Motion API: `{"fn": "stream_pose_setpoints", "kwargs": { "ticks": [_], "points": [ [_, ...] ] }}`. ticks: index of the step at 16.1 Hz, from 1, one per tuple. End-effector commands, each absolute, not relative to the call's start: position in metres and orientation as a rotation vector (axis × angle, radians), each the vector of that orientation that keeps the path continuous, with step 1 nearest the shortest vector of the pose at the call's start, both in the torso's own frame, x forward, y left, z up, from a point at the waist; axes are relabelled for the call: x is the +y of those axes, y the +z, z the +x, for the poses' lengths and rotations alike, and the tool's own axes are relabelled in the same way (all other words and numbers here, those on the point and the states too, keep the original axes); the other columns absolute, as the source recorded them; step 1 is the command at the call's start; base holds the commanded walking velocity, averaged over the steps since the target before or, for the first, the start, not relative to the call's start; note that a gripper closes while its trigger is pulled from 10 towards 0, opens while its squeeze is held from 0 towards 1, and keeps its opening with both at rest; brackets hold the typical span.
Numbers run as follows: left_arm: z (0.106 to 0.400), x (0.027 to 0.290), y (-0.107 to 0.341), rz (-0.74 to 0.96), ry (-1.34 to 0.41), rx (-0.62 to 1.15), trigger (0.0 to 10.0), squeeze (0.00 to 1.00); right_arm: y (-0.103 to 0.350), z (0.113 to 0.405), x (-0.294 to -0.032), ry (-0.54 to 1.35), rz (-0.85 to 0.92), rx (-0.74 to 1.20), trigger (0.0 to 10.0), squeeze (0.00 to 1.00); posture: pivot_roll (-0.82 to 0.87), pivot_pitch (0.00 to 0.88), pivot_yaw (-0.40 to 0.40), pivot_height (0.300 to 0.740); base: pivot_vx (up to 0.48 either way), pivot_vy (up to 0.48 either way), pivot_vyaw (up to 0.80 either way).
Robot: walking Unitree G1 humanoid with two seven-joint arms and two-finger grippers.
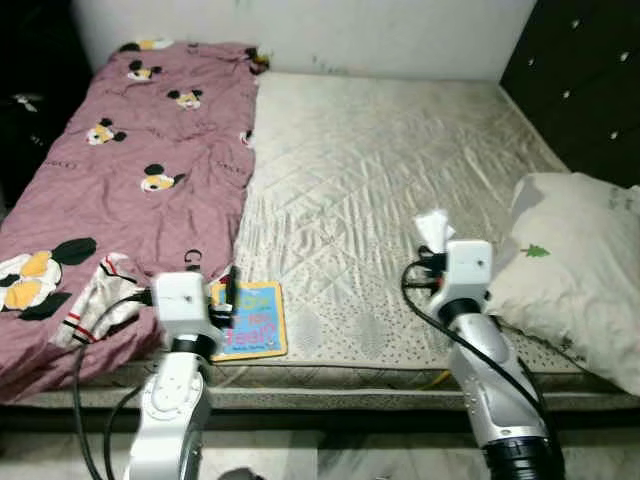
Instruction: Clean up the room
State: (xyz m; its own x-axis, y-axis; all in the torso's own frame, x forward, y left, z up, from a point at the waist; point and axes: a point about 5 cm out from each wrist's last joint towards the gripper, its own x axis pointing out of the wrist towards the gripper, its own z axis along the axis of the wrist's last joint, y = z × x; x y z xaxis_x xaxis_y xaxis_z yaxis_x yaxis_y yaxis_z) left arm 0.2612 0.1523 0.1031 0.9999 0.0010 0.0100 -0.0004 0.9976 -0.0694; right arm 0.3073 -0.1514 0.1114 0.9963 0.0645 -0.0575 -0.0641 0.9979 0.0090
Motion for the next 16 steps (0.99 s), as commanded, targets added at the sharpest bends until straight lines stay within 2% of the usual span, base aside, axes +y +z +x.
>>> {"fn": "stream_pose_setpoints", "kwargs": {
  "ticks": [1,11,13,16],
  "points": [
    [0.2606,0.1584,0.1027,-0.065,0.021,-0.006,10.0,0.00,0.1130,0.3083,-0.1470,0.077,0.011,0.051,10.0,0.00,0.03,0.101,-0.052,0.740,0.000,0.480,0.00],
    [0.2640,0.1549,0.1049,-0.085,0.024,-0.018,10.0,0.00,0.1098,0.3071,-0.1405,0.113,-0.022,0.064,10.0,0.00,0.02,0.103,-0.053,0.740,0.000,0.480,0.00],
    [0.2645,0.1533,0.1042,-0.091,0.024,-0.014,10.0,0.00,0.1092,0.3069,-0.1389,0.120,-0.023,0.064,10.0,0.00,0.02,0.101,-0.054,0.740,0.000,0.480,0.75],
    [0.2641,0.1520,0.1047,-0.092,0.027,-0.023,10.0,0.00,0.1083,0.3066,-0.1381,0.121,-0.022,0.067,10.0,0.00,0.01,0.099,-0.053,0.740,0.000,0.420,0.00]
  ]
}}
